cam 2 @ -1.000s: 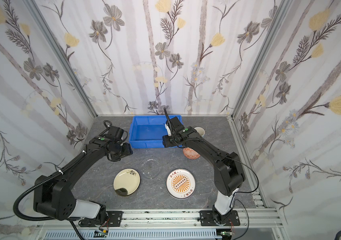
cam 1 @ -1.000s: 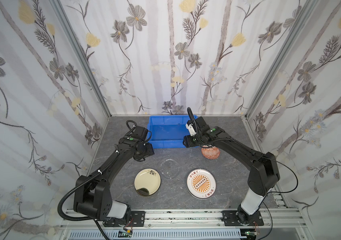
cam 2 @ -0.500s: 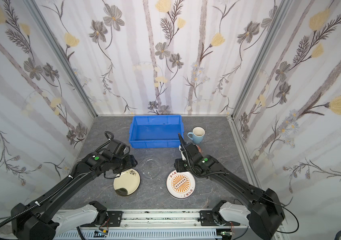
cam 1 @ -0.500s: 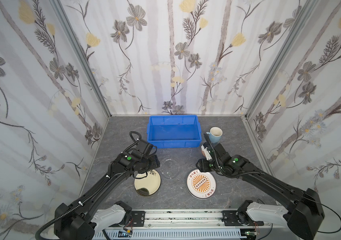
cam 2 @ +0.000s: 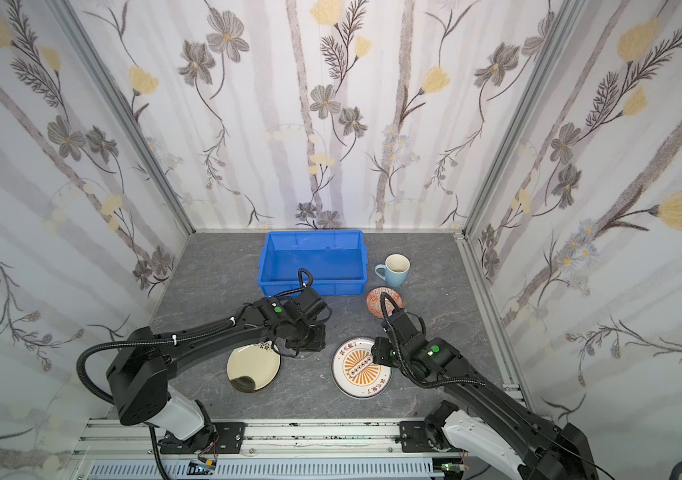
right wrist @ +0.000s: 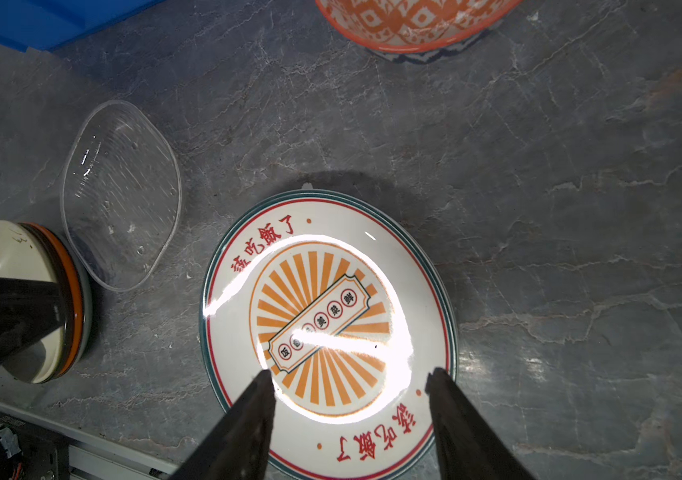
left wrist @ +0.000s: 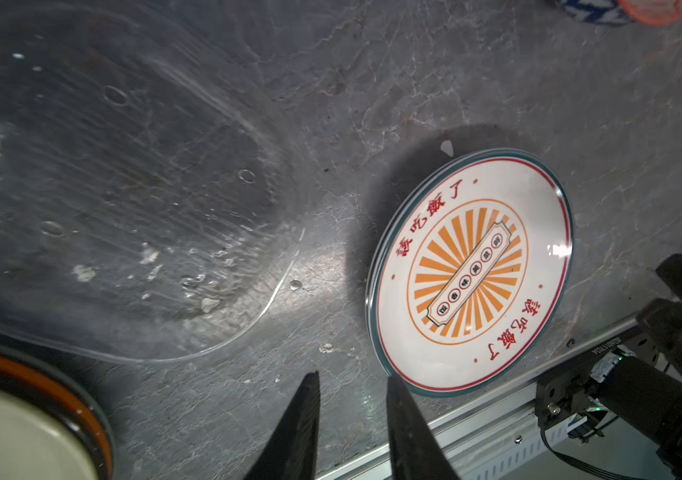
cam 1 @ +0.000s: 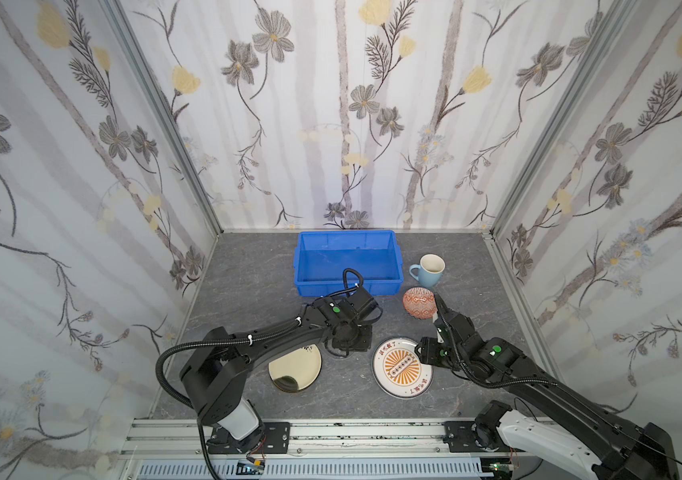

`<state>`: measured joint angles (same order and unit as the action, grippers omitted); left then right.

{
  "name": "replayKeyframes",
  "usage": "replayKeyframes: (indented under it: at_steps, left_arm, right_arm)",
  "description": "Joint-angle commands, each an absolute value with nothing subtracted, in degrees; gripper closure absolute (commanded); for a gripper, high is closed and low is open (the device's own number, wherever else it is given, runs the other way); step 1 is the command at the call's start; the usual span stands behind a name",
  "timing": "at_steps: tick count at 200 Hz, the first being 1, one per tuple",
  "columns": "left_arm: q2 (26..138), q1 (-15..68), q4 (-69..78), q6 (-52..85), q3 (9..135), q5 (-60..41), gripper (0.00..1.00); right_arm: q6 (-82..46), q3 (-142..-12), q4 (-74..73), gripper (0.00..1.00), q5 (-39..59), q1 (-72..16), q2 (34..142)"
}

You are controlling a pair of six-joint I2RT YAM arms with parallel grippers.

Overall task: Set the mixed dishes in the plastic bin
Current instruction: 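Lower both grippers toward the stacked sunburst plate nearer the robot, then close the right gripper on the sunburst plate rim while left gripper steadies it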

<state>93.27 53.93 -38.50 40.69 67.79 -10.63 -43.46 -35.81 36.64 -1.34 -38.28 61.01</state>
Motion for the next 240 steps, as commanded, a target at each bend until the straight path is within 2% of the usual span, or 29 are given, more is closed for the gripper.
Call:
replayKeyframes:
  at_steps: [1,18,68,119,178,192,223,240]
  left_arm:
    - [96.9,55.9,-36.9,39.8,70.0,-11.4,0.73]
    - [99.0,57.4,-36.8,39.7,71.2,-11.6,0.74]
    - [102.1,59.0,-36.7,39.8,70.9,-12.1,0.87]
    - [102.5,59.1,-37.5,40.0,70.2,-10.8,0.91]
    - [103.2,59.1,-38.2,39.6,70.6,-9.7,0.91]
    - [102.9,59.1,-38.3,39.5,70.6,-9.4,0.89]
    - [102.0,59.1,-38.4,39.4,69.8,-7.8,0.72]
    - [102.5,59.0,-38.2,39.2,69.8,-7.9,0.70]
  right_arm:
    - [-45.2,-34.7,38.5,0.42,-2.1,-37.2,59.8]
    - [-45.0,-33.7,39.2,0.43,-1.3,-36.1,58.4]
    - [-44.8,-32.5,40.2,0.44,-0.4,-35.2,57.4]
    - [-43.6,-32.4,38.5,0.46,1.1,-35.0,60.1]
    - [-41.9,-32.4,37.3,0.46,2.5,-34.3,62.7]
    - [-41.7,-32.2,37.4,0.47,2.6,-34.1,62.9]
    - [-41.4,-32.0,37.3,0.46,2.6,-33.8,62.6]
    - [-41.1,-32.0,37.4,0.46,2.6,-33.6,62.6]
